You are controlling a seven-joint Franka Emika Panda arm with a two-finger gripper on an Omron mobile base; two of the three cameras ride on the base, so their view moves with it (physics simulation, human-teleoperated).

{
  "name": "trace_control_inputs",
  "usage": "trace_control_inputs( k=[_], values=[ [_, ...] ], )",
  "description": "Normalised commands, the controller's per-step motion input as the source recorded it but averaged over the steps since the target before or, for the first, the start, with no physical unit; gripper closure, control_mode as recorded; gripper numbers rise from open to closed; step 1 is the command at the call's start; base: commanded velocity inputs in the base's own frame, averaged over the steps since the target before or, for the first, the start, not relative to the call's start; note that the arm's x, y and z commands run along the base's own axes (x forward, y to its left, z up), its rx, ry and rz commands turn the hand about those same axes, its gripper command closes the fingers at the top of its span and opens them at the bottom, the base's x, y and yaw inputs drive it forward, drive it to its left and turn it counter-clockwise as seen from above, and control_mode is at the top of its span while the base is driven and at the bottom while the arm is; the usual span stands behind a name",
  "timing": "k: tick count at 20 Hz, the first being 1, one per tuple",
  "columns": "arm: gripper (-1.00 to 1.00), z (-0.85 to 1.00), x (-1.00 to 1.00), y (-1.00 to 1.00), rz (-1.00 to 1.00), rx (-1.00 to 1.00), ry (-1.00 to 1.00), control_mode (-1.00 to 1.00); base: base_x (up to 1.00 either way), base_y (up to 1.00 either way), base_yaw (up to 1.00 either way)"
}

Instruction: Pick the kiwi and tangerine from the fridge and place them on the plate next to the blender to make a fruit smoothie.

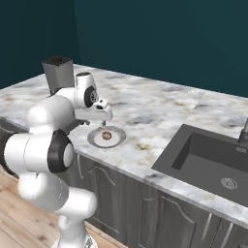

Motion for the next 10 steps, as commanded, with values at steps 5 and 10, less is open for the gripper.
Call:
trace_control_inputs(
  k=[5, 10],
  values=[
    [-1.00, 0.53, -1.00, -0.01, 0.00, 0.00, -0.07, -1.00, 0.00, 0.00, 0.00],
    [-1.00, 0.17, -1.00, -0.01, 0.03, 0.00, -0.16, -1.00, 0.00, 0.00, 0.00]
  ],
)
